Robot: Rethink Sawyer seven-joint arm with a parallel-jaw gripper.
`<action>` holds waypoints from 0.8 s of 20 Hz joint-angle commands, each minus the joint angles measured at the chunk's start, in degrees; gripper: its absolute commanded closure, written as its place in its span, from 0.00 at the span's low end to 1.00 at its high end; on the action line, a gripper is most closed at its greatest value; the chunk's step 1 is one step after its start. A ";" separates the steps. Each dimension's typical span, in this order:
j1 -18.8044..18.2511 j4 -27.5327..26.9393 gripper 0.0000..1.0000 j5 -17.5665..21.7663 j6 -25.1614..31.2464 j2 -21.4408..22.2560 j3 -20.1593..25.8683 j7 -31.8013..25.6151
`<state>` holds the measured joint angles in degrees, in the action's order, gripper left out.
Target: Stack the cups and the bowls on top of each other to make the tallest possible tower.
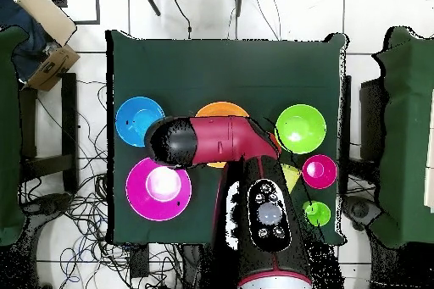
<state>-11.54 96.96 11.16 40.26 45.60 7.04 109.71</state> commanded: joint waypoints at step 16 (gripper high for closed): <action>-1.41 5.96 0.00 0.54 -6.16 -3.99 0.44 5.85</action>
<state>-12.18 99.09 11.17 39.50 44.70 6.75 109.71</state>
